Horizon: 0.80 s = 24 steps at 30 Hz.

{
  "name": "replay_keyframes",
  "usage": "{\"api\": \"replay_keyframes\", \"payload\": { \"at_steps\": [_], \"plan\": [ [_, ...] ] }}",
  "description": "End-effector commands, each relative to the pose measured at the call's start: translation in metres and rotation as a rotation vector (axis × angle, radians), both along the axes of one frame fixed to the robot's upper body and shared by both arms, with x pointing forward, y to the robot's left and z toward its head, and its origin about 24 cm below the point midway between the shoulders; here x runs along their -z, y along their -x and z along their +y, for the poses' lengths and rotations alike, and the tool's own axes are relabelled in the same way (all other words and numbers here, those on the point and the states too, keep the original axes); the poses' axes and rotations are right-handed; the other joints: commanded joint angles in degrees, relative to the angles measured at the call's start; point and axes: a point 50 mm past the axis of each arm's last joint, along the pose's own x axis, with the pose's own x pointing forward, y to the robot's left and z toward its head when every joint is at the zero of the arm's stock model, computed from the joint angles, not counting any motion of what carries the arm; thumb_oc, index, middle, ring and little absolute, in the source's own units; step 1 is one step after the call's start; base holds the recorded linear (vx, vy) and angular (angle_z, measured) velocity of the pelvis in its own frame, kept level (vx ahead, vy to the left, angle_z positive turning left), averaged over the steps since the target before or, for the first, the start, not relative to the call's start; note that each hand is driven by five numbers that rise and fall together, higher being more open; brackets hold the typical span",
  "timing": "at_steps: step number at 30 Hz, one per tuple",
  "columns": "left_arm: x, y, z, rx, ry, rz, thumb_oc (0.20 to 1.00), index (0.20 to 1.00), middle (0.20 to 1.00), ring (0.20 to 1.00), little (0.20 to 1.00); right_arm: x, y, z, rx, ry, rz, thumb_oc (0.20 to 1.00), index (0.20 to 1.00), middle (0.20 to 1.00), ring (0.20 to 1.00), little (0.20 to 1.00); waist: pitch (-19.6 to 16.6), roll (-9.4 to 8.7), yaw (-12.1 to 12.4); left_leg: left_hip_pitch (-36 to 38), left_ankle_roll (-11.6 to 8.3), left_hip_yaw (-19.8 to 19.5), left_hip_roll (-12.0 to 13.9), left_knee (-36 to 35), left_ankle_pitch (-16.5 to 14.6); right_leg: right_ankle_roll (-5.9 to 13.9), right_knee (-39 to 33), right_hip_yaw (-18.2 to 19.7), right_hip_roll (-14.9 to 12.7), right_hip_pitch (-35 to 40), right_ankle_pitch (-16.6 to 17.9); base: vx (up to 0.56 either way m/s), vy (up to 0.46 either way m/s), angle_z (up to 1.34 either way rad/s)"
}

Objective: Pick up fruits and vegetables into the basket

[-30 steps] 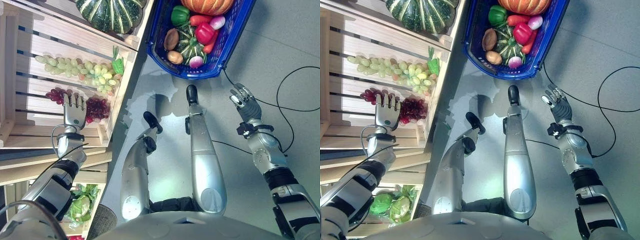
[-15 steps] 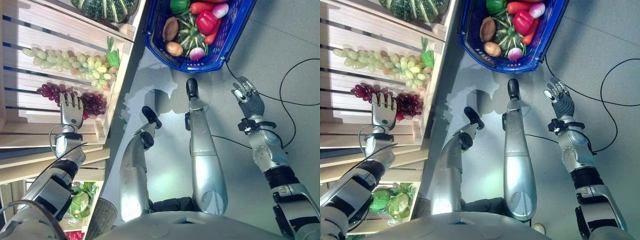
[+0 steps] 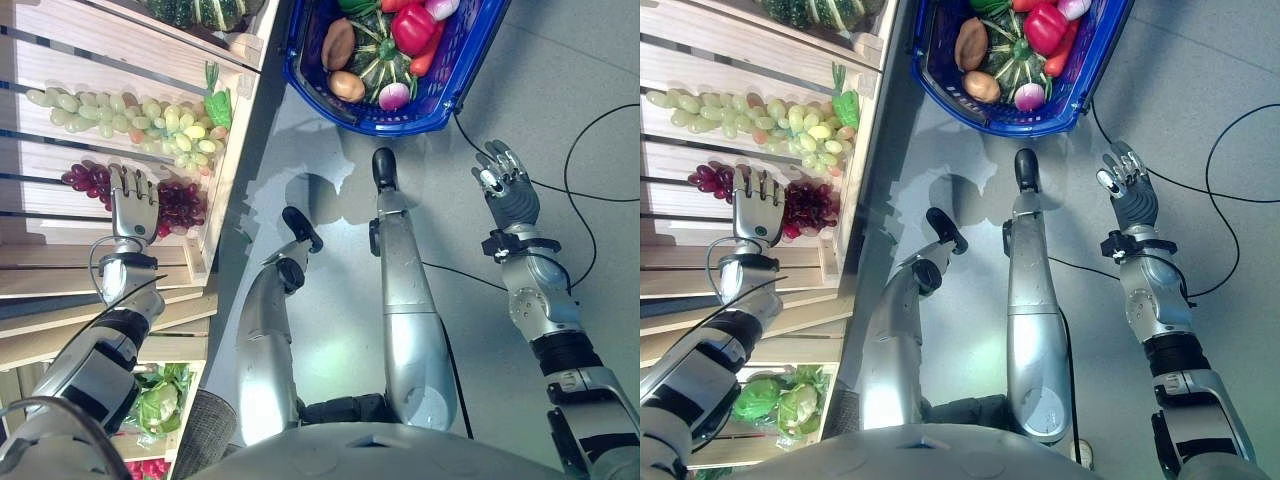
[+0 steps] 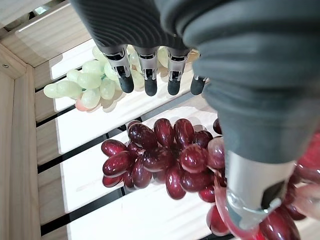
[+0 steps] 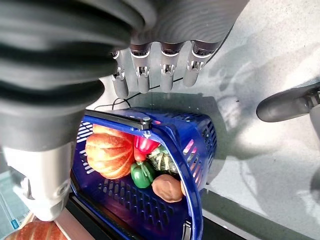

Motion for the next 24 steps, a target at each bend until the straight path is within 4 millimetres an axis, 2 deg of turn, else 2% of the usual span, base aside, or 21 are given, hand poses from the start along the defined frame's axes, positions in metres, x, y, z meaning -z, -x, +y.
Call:
{"api": "replay_keyframes", "payload": {
  "at_steps": [1, 11, 24],
  "plan": [
    [-0.007, 0.024, 0.045, -0.191, -0.064, 0.008, 1.0, 1.0, 1.0, 1.0, 1.0, -0.024, 0.007, -0.004, -0.016, 0.02, -0.112, 1.0, 1.0, 1.0, 1.0, 1.0, -1.7, 3.03, -3.4, -5.7, -2.76, -3.3, 0.6, 5.2, -1.6, 3.25, 1.5, 0.1, 0.8, -0.9, -4.2, 0.0, 0.0, 0.0],
    [-0.007, 0.029, 0.059, -0.251, 0.051, -0.016, 1.0, 1.0, 1.0, 1.0, 1.0, -0.029, 0.008, -0.005, -0.03, -0.019, -0.141, 1.0, 1.0, 1.0, 1.0, 1.0, -1.7, 2.83, -4.0, -8.1, -2.62, -3.2, 0.7, 7.3, -2.6, 3.17, 2.6, 1.2, 1.2, -3.4, -4.3, 0.0, 0.016, 0.0],
    [0.0, 0.03, 0.059, -0.231, 0.12, -0.009, 1.0, 1.0, 1.0, 1.0, 1.0, -0.031, 0.011, -0.005, -0.034, -0.049, -0.174, 1.0, 1.0, 1.0, 1.0, 1.0, -1.7, 2.32, -3.8, -10.0, -2.39, -3.8, 0.8, 8.6, -3.3, 3.35, 3.0, 1.4, 1.5, -4.7, -4.1, 0.0, 0.0, 0.0]
  ]
}}
